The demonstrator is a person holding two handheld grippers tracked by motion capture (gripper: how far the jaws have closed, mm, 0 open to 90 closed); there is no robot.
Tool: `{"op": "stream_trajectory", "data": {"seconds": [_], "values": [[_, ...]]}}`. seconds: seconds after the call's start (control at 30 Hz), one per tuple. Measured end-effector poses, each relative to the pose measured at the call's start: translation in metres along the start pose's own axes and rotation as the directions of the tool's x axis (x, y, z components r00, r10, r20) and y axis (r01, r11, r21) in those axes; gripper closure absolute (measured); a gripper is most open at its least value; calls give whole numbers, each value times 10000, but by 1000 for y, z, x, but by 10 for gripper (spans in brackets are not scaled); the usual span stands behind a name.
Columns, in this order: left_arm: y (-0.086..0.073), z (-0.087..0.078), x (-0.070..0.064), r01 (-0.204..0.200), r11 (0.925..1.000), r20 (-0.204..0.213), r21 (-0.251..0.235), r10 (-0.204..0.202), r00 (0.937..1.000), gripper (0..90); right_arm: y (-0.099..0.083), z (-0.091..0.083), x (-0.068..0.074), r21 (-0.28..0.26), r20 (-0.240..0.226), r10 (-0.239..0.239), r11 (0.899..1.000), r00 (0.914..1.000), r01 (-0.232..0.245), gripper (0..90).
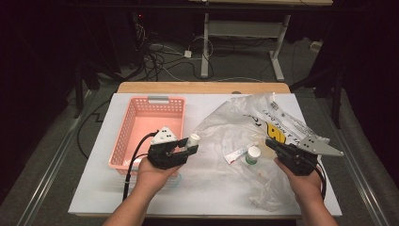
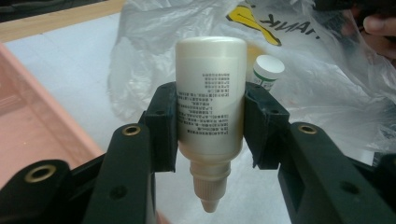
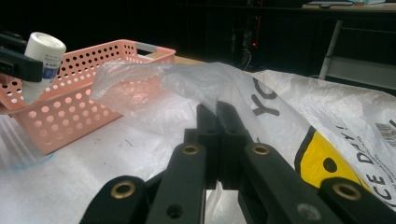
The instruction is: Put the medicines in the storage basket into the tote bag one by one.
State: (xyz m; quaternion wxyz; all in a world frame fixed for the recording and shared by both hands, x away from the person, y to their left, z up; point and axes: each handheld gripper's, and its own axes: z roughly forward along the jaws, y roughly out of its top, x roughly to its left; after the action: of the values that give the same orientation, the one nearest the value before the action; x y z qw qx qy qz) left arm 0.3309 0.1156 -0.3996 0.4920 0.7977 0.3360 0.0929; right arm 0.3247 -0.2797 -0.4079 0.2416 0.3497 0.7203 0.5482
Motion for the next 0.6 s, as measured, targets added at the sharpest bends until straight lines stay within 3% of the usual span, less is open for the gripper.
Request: {"op": "stream_trajectory", "data": {"seconds": [0.6], "values": [[7, 43, -32, -529, 9981, 385, 315, 517, 9979, 579, 1, -2, 0, -4, -53, -15, 10000, 10000, 15, 900]]}}
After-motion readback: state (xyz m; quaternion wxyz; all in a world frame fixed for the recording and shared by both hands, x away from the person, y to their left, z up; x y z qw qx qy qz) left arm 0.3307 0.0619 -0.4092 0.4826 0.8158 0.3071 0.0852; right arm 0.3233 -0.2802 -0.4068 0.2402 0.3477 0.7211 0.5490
